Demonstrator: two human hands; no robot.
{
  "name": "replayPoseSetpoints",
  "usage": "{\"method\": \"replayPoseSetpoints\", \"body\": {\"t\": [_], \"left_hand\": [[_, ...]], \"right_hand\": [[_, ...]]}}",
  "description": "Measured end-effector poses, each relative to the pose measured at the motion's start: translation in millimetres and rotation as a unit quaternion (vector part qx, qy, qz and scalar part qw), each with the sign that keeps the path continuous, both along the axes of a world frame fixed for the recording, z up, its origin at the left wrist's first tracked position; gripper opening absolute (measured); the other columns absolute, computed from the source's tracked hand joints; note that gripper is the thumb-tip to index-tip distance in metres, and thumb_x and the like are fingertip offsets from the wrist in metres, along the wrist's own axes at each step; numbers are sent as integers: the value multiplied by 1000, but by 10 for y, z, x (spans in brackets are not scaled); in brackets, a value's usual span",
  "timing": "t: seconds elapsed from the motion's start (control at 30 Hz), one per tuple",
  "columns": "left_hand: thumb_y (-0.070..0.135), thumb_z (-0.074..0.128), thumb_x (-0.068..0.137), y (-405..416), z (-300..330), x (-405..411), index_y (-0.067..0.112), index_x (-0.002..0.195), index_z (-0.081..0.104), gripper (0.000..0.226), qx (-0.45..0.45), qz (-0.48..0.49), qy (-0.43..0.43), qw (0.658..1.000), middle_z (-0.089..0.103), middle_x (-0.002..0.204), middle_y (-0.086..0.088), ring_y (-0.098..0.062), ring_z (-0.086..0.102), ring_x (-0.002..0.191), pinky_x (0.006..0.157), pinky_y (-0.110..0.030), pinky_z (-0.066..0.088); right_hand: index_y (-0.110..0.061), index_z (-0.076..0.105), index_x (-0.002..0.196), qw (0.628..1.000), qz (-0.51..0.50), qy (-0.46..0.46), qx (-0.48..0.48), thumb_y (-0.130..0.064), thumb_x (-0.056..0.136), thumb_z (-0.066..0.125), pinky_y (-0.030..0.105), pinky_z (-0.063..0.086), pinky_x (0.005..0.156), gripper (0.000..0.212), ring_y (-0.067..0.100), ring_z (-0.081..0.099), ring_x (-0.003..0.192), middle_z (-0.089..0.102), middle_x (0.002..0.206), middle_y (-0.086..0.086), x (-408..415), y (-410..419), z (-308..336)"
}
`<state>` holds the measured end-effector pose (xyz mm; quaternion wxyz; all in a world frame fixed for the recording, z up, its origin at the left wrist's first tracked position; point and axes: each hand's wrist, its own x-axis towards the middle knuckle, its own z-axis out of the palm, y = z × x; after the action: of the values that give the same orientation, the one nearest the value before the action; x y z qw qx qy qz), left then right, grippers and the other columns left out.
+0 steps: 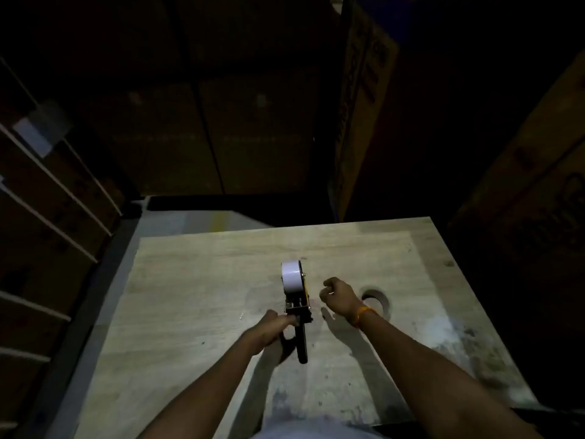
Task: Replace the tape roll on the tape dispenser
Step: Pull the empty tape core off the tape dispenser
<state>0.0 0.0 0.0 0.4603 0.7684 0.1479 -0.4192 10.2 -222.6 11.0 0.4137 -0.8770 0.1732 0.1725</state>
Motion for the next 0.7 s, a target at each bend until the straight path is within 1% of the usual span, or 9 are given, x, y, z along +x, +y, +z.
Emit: {"method": "replayPoseSetpoints", "body": {"t": [0.1, 0.17, 0.23, 0.3, 0.37, 0.43, 0.53, 0.63, 0.7], "left_hand": [[30, 72, 86, -72, 161, -81, 8, 90, 63, 24, -25, -38, -9, 999, 58, 81, -4, -14, 57, 67, 57, -26, 41], [17, 68, 95, -112, 152, -122, 8, 87, 67, 12, -74, -10, 16, 997, 71, 83, -8, -12, 70, 68, 56, -19, 50], [13, 66, 98, -171, 144, -132, 2, 105, 71, 14, -111, 16, 26, 993, 77, 106, -18, -17, 75, 83, 63, -21, 56], [11, 63, 99, -206, 65, -129, 0, 118, 69, 23, -115, 26, 18, 993, 74, 114, -19, -24, 71, 93, 71, -27, 55], [6, 60, 99, -222, 21, -147, -2, 121, 69, 25, -120, 46, 16, 992, 73, 108, -17, -26, 67, 95, 80, -31, 54], [0, 57, 100, -213, -43, -165, -2, 118, 68, 21, -148, 74, 19, 986, 71, 102, -16, -27, 66, 93, 87, -35, 55], [-6, 51, 101, -196, -47, -163, -3, 119, 64, 22, -167, 95, 16, 981, 68, 97, -19, -30, 66, 90, 81, -35, 59], [-5, 50, 102, -179, -7, -135, -10, 121, 61, 22, -174, 90, 2, 981, 66, 98, -22, -32, 66, 90, 71, -30, 62], [-1, 52, 103, -164, 16, -106, -10, 122, 61, 23, -171, 83, -5, 982, 68, 98, -22, -33, 68, 91, 77, -33, 62]], "right_hand": [[-6, 60, 131, 999, -12, 29, 30, -21, 94, 63, 42, 55, 88, 40, 36, 68, 112, 69, 123, 17, 36, 12, -74], [-16, 61, 119, 998, -9, 43, 48, -23, 89, 67, 47, 56, 90, 32, 36, 69, 113, 69, 119, 13, 95, -34, -321], [-20, 59, 114, 997, -8, 40, 70, -23, 85, 67, 52, 58, 91, 30, 37, 69, 112, 69, 120, 14, 121, -11, -333], [-17, 59, 117, 995, 1, 27, 91, -19, 85, 66, 56, 58, 91, 33, 39, 70, 109, 68, 123, 16, 123, 64, -99], [-9, 57, 128, 994, 4, 20, 110, -16, 84, 72, 54, 59, 91, 47, 37, 71, 105, 66, 125, 14, 144, 112, 97], [-7, 51, 138, 994, 23, -3, 105, -13, 83, 79, 49, 60, 87, 63, 30, 70, 96, 63, 125, 11, 206, 113, 188], [-14, 46, 143, 993, 63, -29, 95, -8, 71, 90, 44, 62, 80, 84, 21, 64, 90, 59, 122, 2, 305, 65, 267], [-17, 47, 147, 990, 100, -54, 82, -9, 63, 95, 38, 63, 72, 97, 28, 69, 91, 61, 126, 5, 401, 30, 297], [-17, 48, 147, 990, 105, -62, 77, -9, 63, 96, 31, 60, 67, 98, 27, 70, 91, 61, 127, 7, 437, 25, 316]]}}
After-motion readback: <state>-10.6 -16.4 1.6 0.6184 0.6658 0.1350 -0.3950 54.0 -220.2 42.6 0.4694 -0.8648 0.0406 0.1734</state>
